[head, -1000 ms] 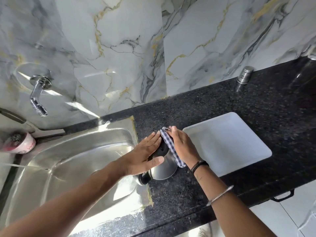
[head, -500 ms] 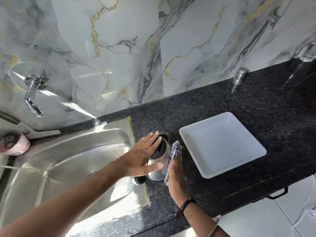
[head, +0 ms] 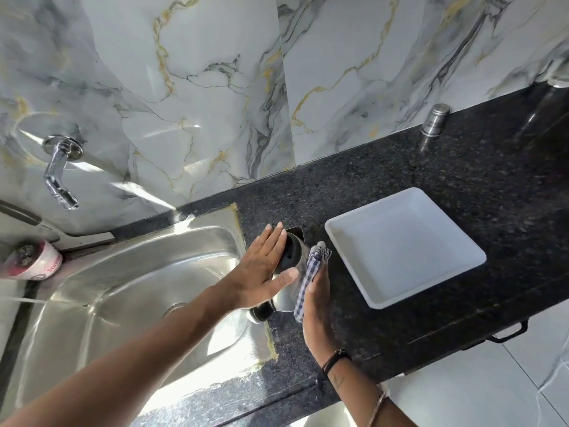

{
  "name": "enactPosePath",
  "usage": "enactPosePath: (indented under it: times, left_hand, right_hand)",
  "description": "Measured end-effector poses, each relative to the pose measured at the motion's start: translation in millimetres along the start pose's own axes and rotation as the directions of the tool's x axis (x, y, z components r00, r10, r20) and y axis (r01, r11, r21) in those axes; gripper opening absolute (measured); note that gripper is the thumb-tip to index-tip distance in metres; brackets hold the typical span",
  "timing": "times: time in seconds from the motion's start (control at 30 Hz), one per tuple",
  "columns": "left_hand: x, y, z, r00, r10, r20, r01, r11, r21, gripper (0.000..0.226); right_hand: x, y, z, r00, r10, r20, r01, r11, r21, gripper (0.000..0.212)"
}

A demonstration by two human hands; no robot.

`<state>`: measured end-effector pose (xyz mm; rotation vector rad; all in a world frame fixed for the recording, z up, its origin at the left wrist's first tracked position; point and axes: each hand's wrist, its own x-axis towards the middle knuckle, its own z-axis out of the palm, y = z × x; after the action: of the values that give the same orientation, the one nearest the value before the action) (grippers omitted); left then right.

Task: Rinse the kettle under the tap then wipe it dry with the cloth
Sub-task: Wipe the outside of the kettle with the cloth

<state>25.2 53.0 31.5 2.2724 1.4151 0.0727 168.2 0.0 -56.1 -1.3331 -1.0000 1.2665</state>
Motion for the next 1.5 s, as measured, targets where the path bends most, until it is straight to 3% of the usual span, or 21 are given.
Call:
enactPosePath:
  times: [0.1, 0.23, 0.37, 0.43, 0.5, 0.57, 0.63, 0.7, 0.83, 1.0, 1.13, 1.27, 1.37, 1.43, 1.5]
  left_hand:
    - [5.1, 2.0, 1.9, 0.998, -0.056, 0.0, 0.056, 0.998, -0.039, 0.097]
    - [11.6, 7.0, 8.6, 0.989, -0.143, -0.037, 0.136, 0.978, -0.159, 0.097]
    - [15.3, 9.6, 10.6, 0.972, -0.223, -0.07, 0.191, 0.93, -0.315, 0.097]
    - [16.6, 9.8, 8.9, 0.971, -0.234, -0.058, 0.203, 0.924, -0.324, 0.097]
    - [17.5, 11.5, 8.1, 0.97, -0.238, -0.055, 0.211, 0.93, -0.302, 0.101]
    - [18.4, 15.2, 7.1, 0.97, -0.239, -0.05, 0.217, 0.937, -0.273, 0.106]
    - [19.8, 20.0, 7.6, 0.972, -0.228, -0.05, 0.211, 0.95, -0.232, 0.103]
    - [22.3, 25.0, 9.0, 0.971, -0.228, -0.067, 0.207, 0.952, -0.227, 0.098]
    - [25.1, 27.9, 11.4, 0.957, -0.273, -0.101, 0.233, 0.926, -0.298, 0.086]
    - [26.4, 26.9, 10.0, 0.956, -0.285, -0.076, 0.239, 0.899, -0.368, 0.084]
    - [29.6, 27.1, 10.5, 0.952, -0.299, -0.065, 0.252, 0.886, -0.39, 0.083]
    - [27.9, 27.0, 10.3, 0.957, -0.281, -0.072, 0.236, 0.897, -0.374, 0.097]
    - [28.4, 28.1, 9.7, 0.957, -0.279, -0.078, 0.233, 0.901, -0.366, 0.099]
    - [27.9, 28.9, 8.7, 0.958, -0.276, -0.08, 0.23, 0.902, -0.366, 0.101]
    - [27.4, 28.6, 8.8, 0.958, -0.274, -0.079, 0.228, 0.902, -0.366, 0.101]
  right_hand:
    - [26.9, -9.8, -8.1, 1.0, 0.014, -0.012, -0.013, 0.994, 0.104, 0.051]
    - [50.0, -9.9, -7.9, 0.999, -0.04, 0.011, 0.04, 0.999, 0.004, 0.066]
    - [12.6, 11.2, 8.2, 0.996, -0.003, -0.088, 0.001, 1.0, -0.02, 0.08]
    - [-7.9, 19.6, 21.6, 0.995, -0.062, -0.073, 0.056, 0.995, -0.08, 0.083]
    - [-3.0, 14.7, 25.5, 0.993, -0.03, -0.118, 0.028, 0.999, -0.018, 0.095]
    - [18.4, 5.4, 16.3, 0.989, 0.013, -0.145, -0.006, 0.999, 0.048, 0.086]
    - [40.3, -7.6, -1.1, 0.996, 0.034, -0.08, -0.027, 0.996, 0.082, 0.073]
    - [51.4, -16.8, -9.4, 0.998, 0.058, -0.037, -0.055, 0.995, 0.078, 0.073]
    - [20.5, -3.3, 12.2, 0.99, -0.113, -0.084, 0.11, 0.993, -0.028, 0.057]
    - [-17.5, 29.1, 18.6, 0.995, -0.099, 0.012, 0.1, 0.988, -0.116, 0.064]
    - [-12.4, 27.8, 17.5, 0.982, -0.187, 0.033, 0.19, 0.957, -0.221, 0.066]
    - [0.9, 17.0, 18.3, 0.961, -0.274, 0.045, 0.276, 0.917, -0.289, 0.062]
    - [8.3, 11.7, 19.4, 0.976, -0.218, -0.012, 0.212, 0.958, -0.195, 0.069]
    - [11.5, 16.1, 16.1, 0.993, -0.092, -0.069, 0.086, 0.993, -0.083, 0.083]
    - [16.0, 23.8, 8.9, 0.996, 0.057, -0.064, -0.056, 0.998, 0.005, 0.071]
